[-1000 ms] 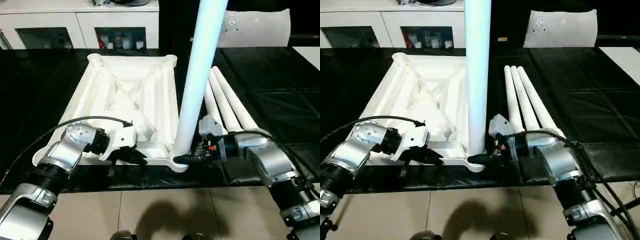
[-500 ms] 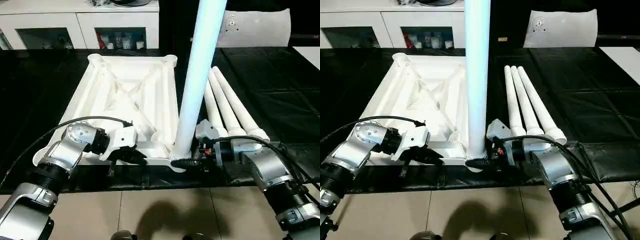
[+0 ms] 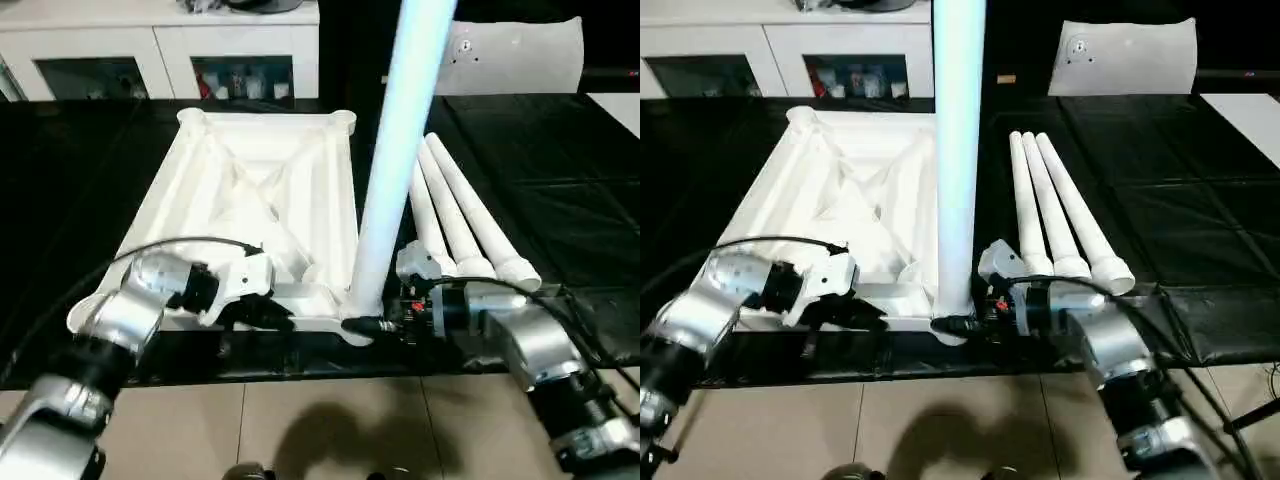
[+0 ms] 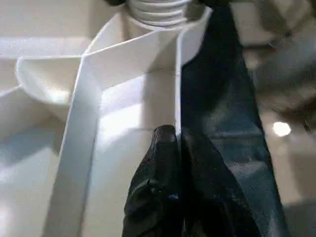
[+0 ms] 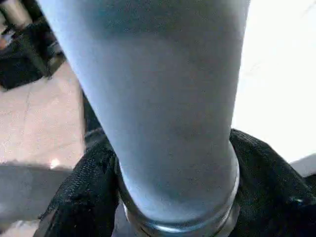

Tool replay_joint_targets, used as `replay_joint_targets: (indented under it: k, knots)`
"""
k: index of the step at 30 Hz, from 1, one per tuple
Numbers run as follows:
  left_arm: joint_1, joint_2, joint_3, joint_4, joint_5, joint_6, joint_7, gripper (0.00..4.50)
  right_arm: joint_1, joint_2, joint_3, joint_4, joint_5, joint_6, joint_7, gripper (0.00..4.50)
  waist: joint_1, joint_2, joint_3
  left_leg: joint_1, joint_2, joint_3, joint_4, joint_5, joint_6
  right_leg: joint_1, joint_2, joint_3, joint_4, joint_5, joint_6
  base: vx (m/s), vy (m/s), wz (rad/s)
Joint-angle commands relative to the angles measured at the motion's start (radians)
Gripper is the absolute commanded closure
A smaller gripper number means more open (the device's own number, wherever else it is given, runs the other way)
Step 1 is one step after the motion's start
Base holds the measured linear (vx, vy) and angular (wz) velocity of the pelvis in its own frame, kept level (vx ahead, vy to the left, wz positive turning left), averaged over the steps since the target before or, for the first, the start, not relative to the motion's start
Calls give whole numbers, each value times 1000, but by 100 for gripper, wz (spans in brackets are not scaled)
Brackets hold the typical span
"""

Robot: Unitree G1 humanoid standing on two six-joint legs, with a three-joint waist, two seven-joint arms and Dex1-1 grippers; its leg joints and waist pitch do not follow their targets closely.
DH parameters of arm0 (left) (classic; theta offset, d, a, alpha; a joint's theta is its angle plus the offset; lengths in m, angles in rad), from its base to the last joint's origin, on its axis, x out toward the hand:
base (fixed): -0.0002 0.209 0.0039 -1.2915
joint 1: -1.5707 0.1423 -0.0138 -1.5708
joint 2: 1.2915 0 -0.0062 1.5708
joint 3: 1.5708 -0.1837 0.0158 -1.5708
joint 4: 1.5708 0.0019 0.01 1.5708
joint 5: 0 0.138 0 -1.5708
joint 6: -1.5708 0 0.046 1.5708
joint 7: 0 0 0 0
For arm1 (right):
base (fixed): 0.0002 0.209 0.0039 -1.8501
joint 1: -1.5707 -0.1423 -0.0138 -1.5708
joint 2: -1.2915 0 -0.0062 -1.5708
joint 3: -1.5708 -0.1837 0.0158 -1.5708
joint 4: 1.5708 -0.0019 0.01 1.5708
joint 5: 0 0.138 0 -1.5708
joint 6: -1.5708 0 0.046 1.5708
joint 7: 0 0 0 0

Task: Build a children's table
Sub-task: Rotate leg to tighten

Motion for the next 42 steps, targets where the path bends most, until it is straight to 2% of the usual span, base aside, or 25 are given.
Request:
replay_joint_targets:
  k: [1,3,5,6,7,8,9,10,11,12,13,14,16,17,19,21,24,26,28,29,30,32,33,37,42]
  knots:
    - [25,-57,43,-64,-20,116,161,450,7,97,0,15,18,30,-128,169,-9,7,-61,3,35,-10,-74,-211,11,50,-83,50,-92,-368,-166,0,0,0]
    - [44,-86,65,-111,-24,177,229,450,7,149,-6,28,-3,34,-215,169,-22,6,-59,-1,29,-16,-80,-222,1,52,-81,44,-102,-447,-128,0,0,0]
    - [72,-148,99,-177,-26,265,341,450,-6,239,-25,56,-3,50,-323,169,-38,7,-57,0,29,-16,-79,-231,1,46,-79,45,-104,-446,-132,0,0,0]
    - [74,-152,101,-182,-26,271,347,450,-8,245,-27,59,-2,52,-330,169,-46,7,-57,1,27,-15,-77,-240,7,46,-78,44,-107,-459,-127,0,0,0]
    - [84,-177,112,-210,-28,306,384,450,-19,282,-39,73,5,61,-370,169,-50,-2,-57,0,28,-14,-77,-238,8,46,-78,46,-106,-456,-127,0,0,0]
    - [96,-237,131,-265,-18,374,468,450,-49,345,-54,110,3,61,-446,169,-55,4,-57,-1,27,-15,-76,-236,11,45,-78,45,-105,-462,-129,0,0,0]
    - [101,-276,141,-298,-7,416,524,450,-71,381,-61,138,-6,55,-495,169,-62,-4,-56,-5,27,-17,-76,-228,14,46,-78,42,-106,-473,-126,0,0,0]
    - [101,-329,153,-333,9,461,604,450,-101,423,-75,182,-25,45,-569,169,-65,1,-56,-2,26,-17,-76,-223,16,42,-77,42,-109,-470,-123,0,0,0]
    - [99,-346,156,-343,13,475,629,450,-111,436,-82,197,-32,43,-596,169,-69,1,-56,-3,28,-17,-76,-223,16,43,-76,43,-107,-461,-125,0,0,0]
    - [93,-367,159,-348,17,483,657,450,-126,443,-84,219,-44,38,-620,169,-70,-6,-60,-2,26,-14,-74,-217,23,42,-74,44,-109,-438,-130,0,0,0]
    - [92,-381,161,-360,21,498,677,450,-135,449,-87,232,-55,35,-637,169,-67,-3,-61,-1,26,-14,-72,-210,27,41,-76,46,-106,-418,-136,0,0,0]
    - [87,-393,155,-373,29,501,692,450,-144,451,-87,248,-64,19,-633,169,-66,0,-64,-3,26,-11,-70,-188,40,43,-73,49,-100,-342,-156,0,0,0]
    - [87,-394,151,-377,27,502,688,450,-143,450,-88,248,-62,10,-624,113,-63,-1,-68,-6,26,-9,-68,-160,51,45,-71,50,-93,-276,-169,0,0,0]
    - [91,-379,138,-382,32,488,668,450,-135,440,-88,241,-75,-2,-618,113,-60,-3,-71,-10,24,-8,-67,-127,65,49,-71,51,-87,-219,-180,0,0,0]
    - [93,-372,132,-382,34,482,659,450,-132,436,-87,237,-78,-4,-615,94,-58,-1,-72,-16,25,-9,-66,-92,78,55,-72,49,-81,-169,-190,0,0,0]
    - [104,-352,133,-396,48,505,646,450,-127,427,-106,235,-90,-24,-617,69,-56,3,-76,-16,27,-10,-64,-57,87,57,-72,50,-71,-89,-212,0,0,0]
    - [106,-327,133,-391,52,504,633,450,-121,404,-114,220,-87,-37,-606,45,-57,3,-75,-18,26,-9,-63,-52,100,59,-71,50,-69,-58,-225,0,0,0]
    - [104,-268,129,-373,46,486,583,450,-97,347,-124,156,-66,-48,-564,13,-54,5,-69,-15,27,-9,-67,-89,98,55,-71,49,-76,-110,-215,0,0,0]
    - [105,-258,130,-370,43,481,571,450,-90,336,-126,139,-59,-45,-553,2,-54,5,-68,-12,30,-9,-68,-103,92,54,-71,50,-77,-130,-212,0,0,0]
    - [101,-196,122,-326,43,419,500,450,-57,264,-118,40,-39,-30,-468,2,-49,5,-68,-9,28,-9,-68,-106,91,55,-69,51,-80,-134,-200,0,0,0]
    - [99,-183,124,-312,39,402,482,450,-47,238,-112,11,-34,-30,-435,2,-50,3,-69,-11,28,-9,-67,-101,90,56,-68,52,-75,-117,-200,0,0,0]
    - [96,-160,121,-292,38,375,454,450,-35,201,-106,-26,-30,-24,-392,2,-52,2,-66,-14,28,-10,-69,-104,95,55,-68,50,-77,-114,-196,0,0,0]
    - [94,-147,116,-280,37,342,430,450,-29,177,-103,-46,-25,-13,-364,2,-52,0,-66,-15,26,-11,-69,-109,93,58,-69,50,-78,-135,-190,0,0,0]
    - [89,-79,81,-216,34,199,309,450,-13,73,-81,-112,-17,3,-224,2,-47,0,-65,-11,29,-9,-69,-121,90,54,-71,53,-82,-184,-175,0,0,0]
    - [63,1,50,-147,7,119,142,450,-36,-34,-46,-127,-30,15,-106,2,-35,6,-66,-6,31,-8,-69,-115,86,50,-70,53,-77,-155,-196,0,0,0]
